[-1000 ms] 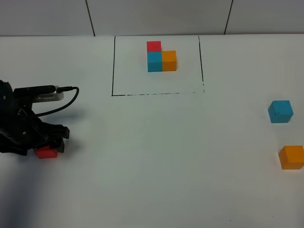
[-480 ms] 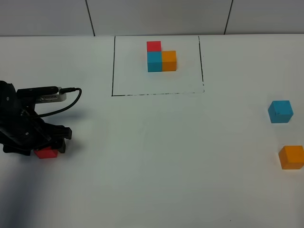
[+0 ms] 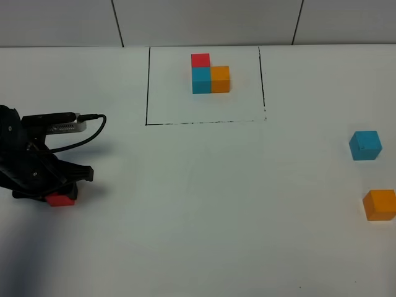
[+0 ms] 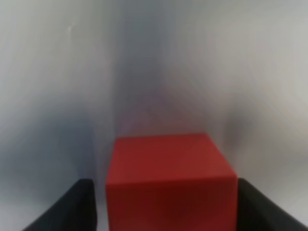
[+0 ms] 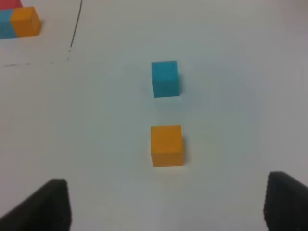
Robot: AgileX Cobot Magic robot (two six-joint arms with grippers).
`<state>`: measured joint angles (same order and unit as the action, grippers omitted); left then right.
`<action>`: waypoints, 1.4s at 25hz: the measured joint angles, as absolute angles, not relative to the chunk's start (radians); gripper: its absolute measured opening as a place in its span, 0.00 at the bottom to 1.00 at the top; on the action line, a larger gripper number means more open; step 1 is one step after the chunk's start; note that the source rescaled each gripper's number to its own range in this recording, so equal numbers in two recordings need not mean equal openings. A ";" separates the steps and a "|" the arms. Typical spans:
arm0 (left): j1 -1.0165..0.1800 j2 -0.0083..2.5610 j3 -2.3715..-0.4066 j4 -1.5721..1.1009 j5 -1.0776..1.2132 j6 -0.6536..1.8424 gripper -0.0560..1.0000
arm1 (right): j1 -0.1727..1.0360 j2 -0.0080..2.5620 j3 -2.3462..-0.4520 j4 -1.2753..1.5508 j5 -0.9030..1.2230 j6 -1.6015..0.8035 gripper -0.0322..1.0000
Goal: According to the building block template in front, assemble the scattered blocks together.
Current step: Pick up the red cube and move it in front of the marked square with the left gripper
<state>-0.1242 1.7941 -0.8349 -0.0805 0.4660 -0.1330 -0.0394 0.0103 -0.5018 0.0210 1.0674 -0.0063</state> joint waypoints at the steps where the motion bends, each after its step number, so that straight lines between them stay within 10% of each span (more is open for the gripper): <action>1: -0.124 1.794 -0.835 -0.081 0.466 -0.133 0.05 | -0.039 0.010 -0.502 0.021 1.067 -0.006 0.66; 19: -0.183 1.795 -1.034 -0.077 0.636 0.313 0.06 | -0.039 0.010 -0.502 0.021 1.067 -0.006 0.66; 35: -0.474 2.166 -1.689 0.039 1.015 0.774 0.06 | -0.039 0.010 -0.502 0.021 1.067 -0.006 0.66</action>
<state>-0.4739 2.1664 -1.6889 0.0394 1.0147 0.7737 -0.0394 0.0103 -0.5018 0.0210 1.0674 -0.0063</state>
